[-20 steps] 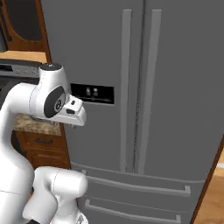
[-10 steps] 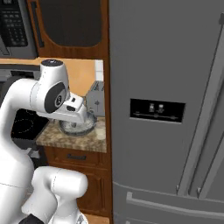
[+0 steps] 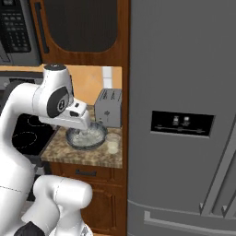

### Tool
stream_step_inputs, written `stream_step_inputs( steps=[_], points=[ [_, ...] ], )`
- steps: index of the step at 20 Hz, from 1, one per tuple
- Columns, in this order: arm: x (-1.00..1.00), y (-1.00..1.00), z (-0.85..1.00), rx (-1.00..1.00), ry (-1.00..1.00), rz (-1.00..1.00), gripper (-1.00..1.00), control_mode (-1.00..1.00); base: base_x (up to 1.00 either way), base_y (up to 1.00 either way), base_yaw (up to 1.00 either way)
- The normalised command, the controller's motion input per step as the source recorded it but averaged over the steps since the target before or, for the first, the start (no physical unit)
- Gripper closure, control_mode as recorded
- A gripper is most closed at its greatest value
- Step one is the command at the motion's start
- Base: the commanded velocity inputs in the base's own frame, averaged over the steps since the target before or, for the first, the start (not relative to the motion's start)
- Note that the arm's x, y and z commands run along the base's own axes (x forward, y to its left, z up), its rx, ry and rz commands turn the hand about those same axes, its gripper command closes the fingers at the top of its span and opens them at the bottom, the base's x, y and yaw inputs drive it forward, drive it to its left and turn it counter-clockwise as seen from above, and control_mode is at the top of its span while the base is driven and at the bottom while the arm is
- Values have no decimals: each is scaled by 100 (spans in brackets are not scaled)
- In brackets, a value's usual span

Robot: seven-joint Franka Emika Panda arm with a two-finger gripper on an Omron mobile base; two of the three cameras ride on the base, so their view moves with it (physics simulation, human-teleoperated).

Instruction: Grab a lemon wedge from the fridge and one ice cube from the ice bowl, and put them in the glass of lemonade.

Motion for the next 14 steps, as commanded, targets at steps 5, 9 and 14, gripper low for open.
stream_step_inputs(
  steps=[5,9,14],
  points=[
    [32,45,-31,-9,10,0,-100,-100,0,0,0],
    [45,48,-23,-10,6,0,-100,-100,0,0,0],
    [94,23,-83,0,1,0,-100,-100,0,0,0]
  ],
)
